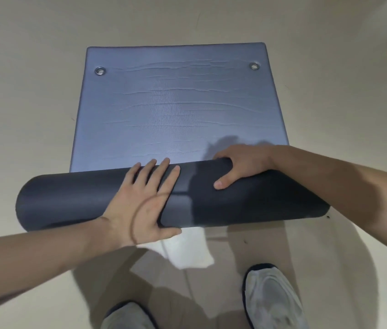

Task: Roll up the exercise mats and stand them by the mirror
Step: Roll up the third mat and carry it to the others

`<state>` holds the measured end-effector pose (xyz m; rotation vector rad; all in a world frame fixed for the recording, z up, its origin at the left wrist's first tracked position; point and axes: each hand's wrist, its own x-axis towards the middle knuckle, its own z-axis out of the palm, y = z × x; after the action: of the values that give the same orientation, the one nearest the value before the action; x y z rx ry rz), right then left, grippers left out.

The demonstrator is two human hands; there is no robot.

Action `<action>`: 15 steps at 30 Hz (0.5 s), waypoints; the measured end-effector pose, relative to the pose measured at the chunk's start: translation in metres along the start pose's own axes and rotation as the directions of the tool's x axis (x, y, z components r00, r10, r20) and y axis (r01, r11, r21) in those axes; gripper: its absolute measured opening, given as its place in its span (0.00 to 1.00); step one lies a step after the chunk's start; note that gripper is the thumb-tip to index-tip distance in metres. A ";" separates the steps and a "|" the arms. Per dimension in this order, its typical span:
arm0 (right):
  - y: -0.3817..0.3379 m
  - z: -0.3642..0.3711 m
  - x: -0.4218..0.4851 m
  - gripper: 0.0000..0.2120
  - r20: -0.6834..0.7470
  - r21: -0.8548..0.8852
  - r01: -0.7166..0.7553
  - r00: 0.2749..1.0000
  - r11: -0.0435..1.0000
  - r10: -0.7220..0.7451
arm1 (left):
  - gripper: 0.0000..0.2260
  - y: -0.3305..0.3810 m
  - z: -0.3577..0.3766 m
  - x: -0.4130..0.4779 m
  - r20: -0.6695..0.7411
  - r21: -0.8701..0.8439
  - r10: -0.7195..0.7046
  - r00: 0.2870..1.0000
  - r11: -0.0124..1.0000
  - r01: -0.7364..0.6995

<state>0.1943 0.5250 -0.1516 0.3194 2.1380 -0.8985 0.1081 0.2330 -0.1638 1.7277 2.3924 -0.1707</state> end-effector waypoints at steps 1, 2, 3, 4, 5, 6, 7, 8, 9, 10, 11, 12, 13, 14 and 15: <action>0.001 0.000 -0.002 0.32 -0.066 -0.027 -0.012 0.998 1.000 0.010 | 0.57 -0.005 -0.001 0.006 0.019 0.000 0.007 1.000 1.000 -0.007; 0.001 -0.001 -0.004 0.36 -0.145 -0.066 -0.029 0.989 0.997 0.020 | 0.57 -0.011 -0.004 0.012 0.047 -0.009 0.009 0.999 1.000 -0.009; 0.001 -0.001 -0.006 0.39 -0.236 -0.114 -0.052 0.971 0.992 0.024 | 0.58 -0.017 -0.007 0.019 0.077 -0.020 0.014 0.997 1.000 -0.013; 0.000 0.000 -0.008 0.40 -0.333 -0.168 -0.066 0.943 0.984 0.007 | 0.58 -0.024 -0.011 0.026 0.103 -0.033 0.024 0.994 0.999 -0.021; -0.002 0.002 -0.010 0.41 -0.428 -0.225 -0.066 0.903 0.972 -0.038 | 0.58 -0.030 -0.016 0.034 0.130 -0.054 0.036 0.991 0.998 -0.029; -0.005 0.006 -0.011 0.41 -0.505 -0.274 -0.054 0.858 0.960 -0.096 | 0.58 -0.037 -0.020 0.042 0.163 -0.084 0.045 0.986 0.996 -0.032; -0.010 0.011 -0.012 0.41 -0.556 -0.314 -0.043 0.818 0.949 -0.147 | 0.58 -0.043 -0.025 0.051 0.198 -0.121 0.048 0.979 0.992 -0.024; -0.016 0.018 -0.013 0.42 -0.584 -0.348 -0.036 0.790 0.937 -0.186 | 0.56 -0.049 -0.028 0.059 0.231 -0.165 0.045 0.972 0.986 -0.006; -0.021 0.027 -0.014 0.42 -0.599 -0.385 -0.034 0.770 0.922 -0.222 | 0.55 -0.055 -0.032 0.067 0.259 -0.210 0.041 0.965 0.978 0.015; -0.024 0.038 -0.014 0.41 -0.611 -0.431 -0.037 0.748 0.902 -0.261 | 0.53 -0.060 -0.034 0.075 0.282 -0.242 0.039 0.959 0.970 0.031; -0.026 0.050 -0.013 0.41 -0.623 -0.479 -0.045 0.721 0.877 -0.304 | 0.52 -0.065 -0.036 0.082 0.297 -0.255 0.040 0.954 0.966 0.038; -0.027 0.062 -0.013 0.43 -0.632 -0.523 -0.058 0.696 0.850 -0.341 | 0.51 -0.069 -0.037 0.087 0.303 -0.254 0.043 0.952 0.967 0.037; -0.026 0.072 -0.013 0.45 -0.629 -0.560 -0.080 0.689 0.825 -0.360 | 0.50 -0.073 -0.038 0.093 0.304 -0.249 0.048 0.951 0.968 0.031; -0.025 0.078 -0.012 0.49 -0.614 -0.590 -0.106 0.702 0.801 -0.360 | 0.49 -0.076 -0.038 0.096 0.306 -0.250 0.053 0.951 0.968 0.026; -0.023 0.081 -0.011 0.53 -0.595 -0.614 -0.126 0.723 0.779 -0.352 | 0.47 -0.078 -0.039 0.099 0.309 -0.254 0.056 0.949 0.967 0.026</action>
<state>0.2363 0.4533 -0.1685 0.1738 3.0399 -0.0375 0.0009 0.3084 -0.1483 1.4767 2.0688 -0.1185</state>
